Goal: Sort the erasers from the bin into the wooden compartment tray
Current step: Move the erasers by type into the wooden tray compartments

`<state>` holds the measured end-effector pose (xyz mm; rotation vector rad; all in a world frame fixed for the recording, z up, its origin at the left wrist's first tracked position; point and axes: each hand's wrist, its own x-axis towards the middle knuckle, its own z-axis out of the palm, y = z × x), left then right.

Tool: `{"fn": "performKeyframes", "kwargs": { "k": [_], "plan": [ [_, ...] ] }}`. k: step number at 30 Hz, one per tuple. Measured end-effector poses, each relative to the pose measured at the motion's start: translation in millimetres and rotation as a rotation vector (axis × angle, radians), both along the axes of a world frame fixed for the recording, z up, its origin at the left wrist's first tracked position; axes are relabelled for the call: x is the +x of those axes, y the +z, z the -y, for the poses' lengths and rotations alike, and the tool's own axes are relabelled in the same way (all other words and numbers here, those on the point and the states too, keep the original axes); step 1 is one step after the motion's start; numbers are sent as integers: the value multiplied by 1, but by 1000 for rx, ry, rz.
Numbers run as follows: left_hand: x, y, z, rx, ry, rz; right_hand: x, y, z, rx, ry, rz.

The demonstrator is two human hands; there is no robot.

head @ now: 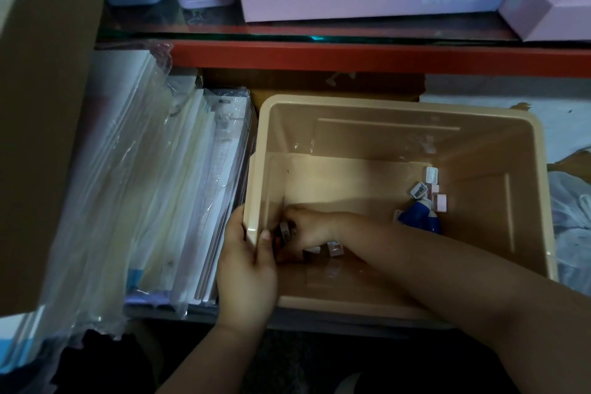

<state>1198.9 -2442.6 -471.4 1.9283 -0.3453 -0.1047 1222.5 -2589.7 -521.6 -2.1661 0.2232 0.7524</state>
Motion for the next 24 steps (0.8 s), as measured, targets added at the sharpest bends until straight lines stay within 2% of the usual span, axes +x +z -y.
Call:
{"fn": "performKeyframes", "kwargs": {
  "k": [5, 10, 19, 24],
  "plan": [
    [0, 0, 0, 6, 11, -2, -4, -14, -9, 60, -192, 90],
    [0, 1, 1, 46, 22, -8, -1, -12, -10, 59, -176, 81],
    [-4, 9, 3, 65, 30, -16, -11, -16, -17, 173, -362, 211],
    [-5, 14, 1, 132, 21, 76, -15, 1, -11, 185, -394, 185]
  ]
}}
